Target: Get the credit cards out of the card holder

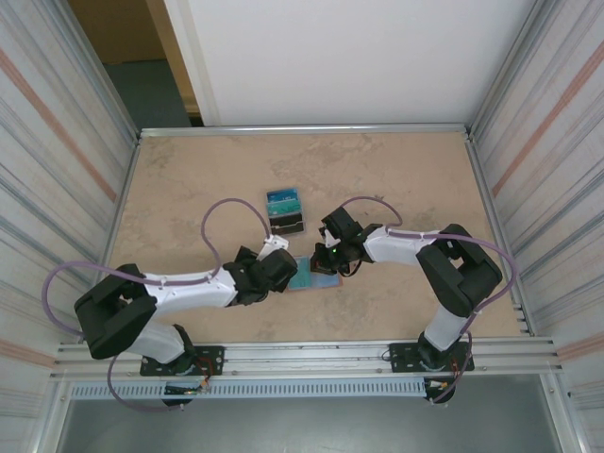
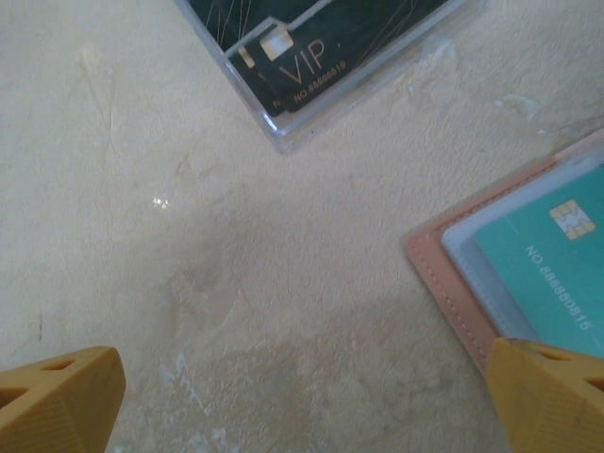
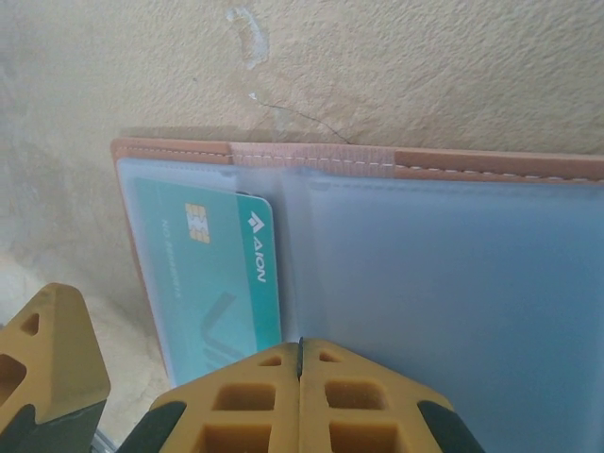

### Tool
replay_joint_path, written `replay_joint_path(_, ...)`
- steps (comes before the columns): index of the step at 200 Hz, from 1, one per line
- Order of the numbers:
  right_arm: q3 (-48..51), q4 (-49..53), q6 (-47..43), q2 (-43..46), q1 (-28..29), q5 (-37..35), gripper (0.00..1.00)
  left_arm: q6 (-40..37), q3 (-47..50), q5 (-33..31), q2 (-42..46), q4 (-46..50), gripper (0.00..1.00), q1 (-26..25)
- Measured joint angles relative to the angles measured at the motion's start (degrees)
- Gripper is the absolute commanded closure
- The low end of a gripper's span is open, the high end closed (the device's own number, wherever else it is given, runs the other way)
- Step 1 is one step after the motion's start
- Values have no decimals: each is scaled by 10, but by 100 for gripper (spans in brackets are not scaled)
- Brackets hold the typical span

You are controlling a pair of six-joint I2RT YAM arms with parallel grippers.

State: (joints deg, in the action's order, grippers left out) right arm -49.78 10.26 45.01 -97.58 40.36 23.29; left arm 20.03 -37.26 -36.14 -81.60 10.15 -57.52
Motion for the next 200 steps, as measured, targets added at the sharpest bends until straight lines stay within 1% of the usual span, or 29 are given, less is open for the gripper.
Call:
replay_joint_path(27, 0, -12, 9, 2, 1, 5, 81, -13, -23, -14, -29, -3, 1, 0)
replay_joint_path(47, 0, -17, 10, 2, 3, 5, 78, -20, -35, -16, -51, -7, 1, 0)
replay_joint_path(122, 0, -28, 15, 0, 9, 5, 77, -31, -47, -12, -92, -12, 1, 14)
replay_joint_path(200, 5, -52, 26, -11, 4, 8, 77, -31, -50, -13, -96, -12, 1, 14)
